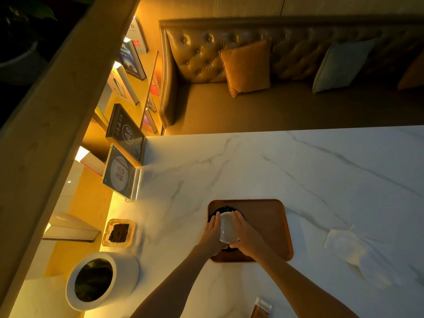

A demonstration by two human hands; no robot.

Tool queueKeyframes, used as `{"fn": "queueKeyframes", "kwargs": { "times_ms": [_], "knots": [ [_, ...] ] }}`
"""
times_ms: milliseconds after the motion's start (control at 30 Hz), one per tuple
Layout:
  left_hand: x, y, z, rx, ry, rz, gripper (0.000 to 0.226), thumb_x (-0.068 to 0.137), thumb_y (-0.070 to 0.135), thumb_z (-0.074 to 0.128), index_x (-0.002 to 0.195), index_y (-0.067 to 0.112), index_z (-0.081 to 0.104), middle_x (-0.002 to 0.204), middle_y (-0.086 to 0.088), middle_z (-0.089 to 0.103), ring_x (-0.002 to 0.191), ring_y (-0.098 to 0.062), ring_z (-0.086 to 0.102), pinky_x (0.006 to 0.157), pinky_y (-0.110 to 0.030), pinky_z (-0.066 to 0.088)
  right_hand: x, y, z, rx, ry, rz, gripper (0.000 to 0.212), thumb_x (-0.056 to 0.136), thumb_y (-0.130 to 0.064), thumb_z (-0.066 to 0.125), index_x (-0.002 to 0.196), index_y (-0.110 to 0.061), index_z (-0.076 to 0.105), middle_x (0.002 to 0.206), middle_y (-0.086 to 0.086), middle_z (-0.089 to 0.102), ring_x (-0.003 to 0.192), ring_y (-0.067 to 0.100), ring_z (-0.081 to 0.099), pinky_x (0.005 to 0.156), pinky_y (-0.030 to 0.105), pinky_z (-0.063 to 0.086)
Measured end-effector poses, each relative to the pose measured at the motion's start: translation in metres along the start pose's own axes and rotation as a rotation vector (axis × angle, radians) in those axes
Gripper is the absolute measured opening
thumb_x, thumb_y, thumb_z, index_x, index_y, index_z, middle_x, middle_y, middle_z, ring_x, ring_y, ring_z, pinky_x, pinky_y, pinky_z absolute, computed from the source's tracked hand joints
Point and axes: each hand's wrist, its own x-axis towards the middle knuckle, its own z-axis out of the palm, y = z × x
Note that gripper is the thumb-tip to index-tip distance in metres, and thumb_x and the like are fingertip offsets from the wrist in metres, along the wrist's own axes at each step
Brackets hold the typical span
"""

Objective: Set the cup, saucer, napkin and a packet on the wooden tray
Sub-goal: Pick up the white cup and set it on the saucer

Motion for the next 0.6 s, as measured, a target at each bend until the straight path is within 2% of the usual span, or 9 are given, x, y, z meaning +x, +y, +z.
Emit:
{"fn": "queueKeyframes", "kwargs": {
  "times_ms": [133,233,333,400,500,600],
  "knots": [
    [-0.008,0.000,-0.013,0.065,-0.004,-0.094,0.121,0.077,0.034,0.079,0.152,0.024,-0.015,0.162,-0.010,-0.008,0.148,-0.039,-0.007,0.119,-0.057,0.011,-0.006,0.003,-0.002,0.032,-0.019,0.034,0.113,0.070,-0.048,0.076,0.151,-0.023,0.001,0.160,0.006,0.005,0.138,0.022,0.035,0.100,0.029,0.048],
    [-0.021,-0.006,-0.027,0.082,-0.010,-0.116,0.114,0.082,0.033,0.074,0.152,0.028,-0.016,0.162,-0.011,-0.016,0.147,-0.039,-0.017,0.118,-0.060,0.002,-0.016,0.005,-0.006,0.013,0.008,0.039,0.106,0.076,-0.051,0.070,0.150,-0.029,-0.003,0.160,0.007,0.003,0.136,0.022,0.038,0.095,0.026,0.051],
    [-0.037,-0.014,-0.039,0.092,0.001,-0.143,0.109,0.084,0.035,0.070,0.151,0.031,-0.015,0.161,-0.009,-0.022,0.146,-0.037,-0.022,0.116,-0.060,-0.004,-0.034,0.003,-0.019,-0.040,0.026,0.079,0.096,0.082,-0.051,0.063,0.149,-0.032,-0.003,0.160,0.007,0.005,0.136,0.023,0.039,0.099,0.030,0.048],
    [-0.051,-0.018,-0.043,0.105,0.004,-0.161,0.106,0.085,0.040,0.068,0.151,0.033,-0.014,0.160,-0.007,-0.025,0.145,-0.036,-0.024,0.115,-0.061,-0.007,-0.049,0.002,-0.026,-0.078,0.040,0.099,0.092,0.084,-0.052,0.060,0.149,-0.034,-0.002,0.160,0.007,0.007,0.137,0.024,0.037,0.105,0.036,0.042],
    [-0.073,-0.021,-0.042,0.136,0.017,-0.159,0.102,0.086,0.046,0.065,0.152,0.033,-0.012,0.160,-0.006,-0.026,0.145,-0.036,-0.025,0.115,-0.062,-0.007,-0.076,0.003,-0.028,-0.091,0.037,0.129,0.089,0.085,-0.055,0.056,0.148,-0.036,-0.005,0.160,0.006,0.007,0.145,0.023,0.020,0.114,0.047,0.024],
    [-0.097,-0.022,-0.034,0.168,0.028,-0.149,0.099,0.087,0.050,0.062,0.152,0.033,-0.010,0.160,-0.006,-0.026,0.145,-0.036,-0.024,0.115,-0.062,-0.007,-0.105,0.006,-0.022,-0.133,0.028,0.190,0.088,0.085,-0.059,0.051,0.149,-0.035,-0.005,0.160,0.005,0.007,0.146,0.021,0.014,0.116,0.049,0.013]
  ]
}}
